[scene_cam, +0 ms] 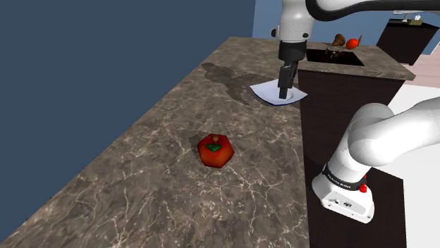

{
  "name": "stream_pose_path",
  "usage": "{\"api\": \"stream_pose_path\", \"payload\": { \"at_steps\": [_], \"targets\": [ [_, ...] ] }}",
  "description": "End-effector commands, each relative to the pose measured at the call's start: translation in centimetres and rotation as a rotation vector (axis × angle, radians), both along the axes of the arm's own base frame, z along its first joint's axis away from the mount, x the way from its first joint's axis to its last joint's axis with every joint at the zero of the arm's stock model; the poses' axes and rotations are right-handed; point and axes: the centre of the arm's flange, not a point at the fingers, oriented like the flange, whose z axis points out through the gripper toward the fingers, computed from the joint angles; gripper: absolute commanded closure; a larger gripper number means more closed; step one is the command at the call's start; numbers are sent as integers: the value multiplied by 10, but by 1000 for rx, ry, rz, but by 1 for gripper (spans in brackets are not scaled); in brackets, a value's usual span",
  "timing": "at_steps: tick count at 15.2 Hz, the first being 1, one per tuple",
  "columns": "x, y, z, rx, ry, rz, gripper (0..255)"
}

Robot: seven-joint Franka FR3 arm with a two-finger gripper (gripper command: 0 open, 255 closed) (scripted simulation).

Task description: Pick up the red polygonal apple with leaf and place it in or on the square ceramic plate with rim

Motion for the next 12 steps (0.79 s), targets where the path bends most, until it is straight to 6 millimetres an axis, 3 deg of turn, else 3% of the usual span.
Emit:
{"api": "stream_pose_path", "payload": {
  "at_steps": [1,12],
  "targets": [
    [0,0,0,0,0,0,0],
    [20,145,8,-26,-47,-112,0]
  ]
}}
